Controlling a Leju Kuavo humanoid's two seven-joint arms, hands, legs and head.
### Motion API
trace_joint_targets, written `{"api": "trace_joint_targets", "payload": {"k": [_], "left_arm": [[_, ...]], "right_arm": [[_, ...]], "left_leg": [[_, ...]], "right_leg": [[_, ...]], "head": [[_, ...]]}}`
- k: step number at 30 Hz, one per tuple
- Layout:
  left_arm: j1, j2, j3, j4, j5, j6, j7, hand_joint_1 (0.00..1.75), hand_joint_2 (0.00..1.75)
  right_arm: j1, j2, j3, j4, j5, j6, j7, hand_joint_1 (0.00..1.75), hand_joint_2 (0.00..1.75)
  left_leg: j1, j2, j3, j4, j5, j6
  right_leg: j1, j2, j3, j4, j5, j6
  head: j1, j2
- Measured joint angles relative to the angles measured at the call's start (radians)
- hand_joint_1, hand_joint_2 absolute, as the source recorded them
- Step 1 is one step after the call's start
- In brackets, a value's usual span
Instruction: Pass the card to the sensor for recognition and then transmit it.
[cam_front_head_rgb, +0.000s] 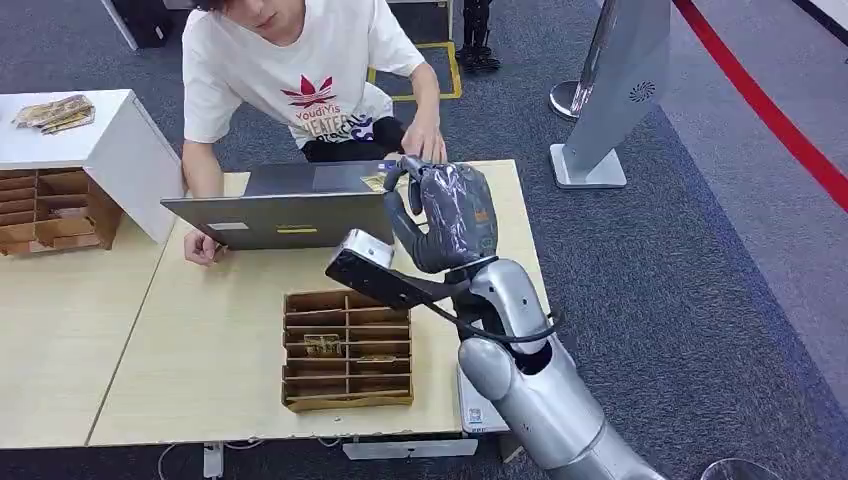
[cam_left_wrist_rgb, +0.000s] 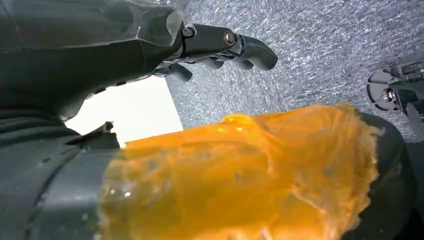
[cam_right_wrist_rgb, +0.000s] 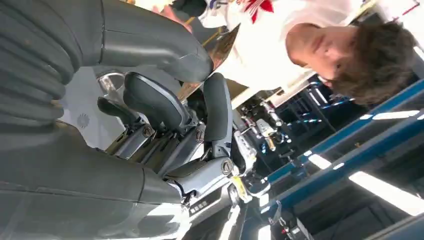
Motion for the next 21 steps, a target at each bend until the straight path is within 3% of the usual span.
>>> {"api": "trace_joint_targets", "payload": {"k": [10, 13, 16, 21], "left_arm": [[-0.029, -0.002, -0.018, 0.0, -0.051, -0.016, 0.035, 0.0, 0.0], [-0.039, -0.003, -0.036, 0.0, -0.072, -0.023, 0.044, 0.0, 0.0], [-0.05, -0.005, -0.053, 0.0, -0.073, -0.028, 0.052, 0.0, 0.0], [-0.054, -0.006, -0.069, 0.0, -0.072, -0.03, 0.052, 0.0, 0.0]], "right_arm": [[-0.169, 0.073, -0.032, 0.236, 0.085, 0.032, 0.049, 1.75, 1.75], [-0.223, 0.098, -0.036, 0.334, 0.132, 0.052, 0.098, 1.75, 1.75], [-0.28, 0.119, -0.054, 0.459, 0.146, 0.023, 0.083, 1.75, 1.75], [-0.306, 0.134, -0.076, 0.553, 0.167, 0.022, 0.084, 1.75, 1.75]], "left_leg": [[0.0, 0.0, 0.0, 0.0, 0.0, 0.0], [0.0, 0.0, 0.0, 0.0, 0.0, 0.0], [0.0, 0.0, 0.0, 0.0, 0.001, 0.0], [0.0, 0.0, 0.0, 0.0, 0.001, 0.0]], "right_leg": [[0.0, 0.0, 0.0, 0.001, 0.0, 0.0], [0.0, 0.0, 0.0, 0.001, 0.0, 0.0], [0.0, 0.0, 0.0, 0.001, 0.0, 0.0], [0.0, 0.0, 0.0, 0.001, 0.001, -0.001]], "head": [[0.0, 0.0], [0.0, 0.0], [0.0, 0.0], [0.0, 0.0]]}}
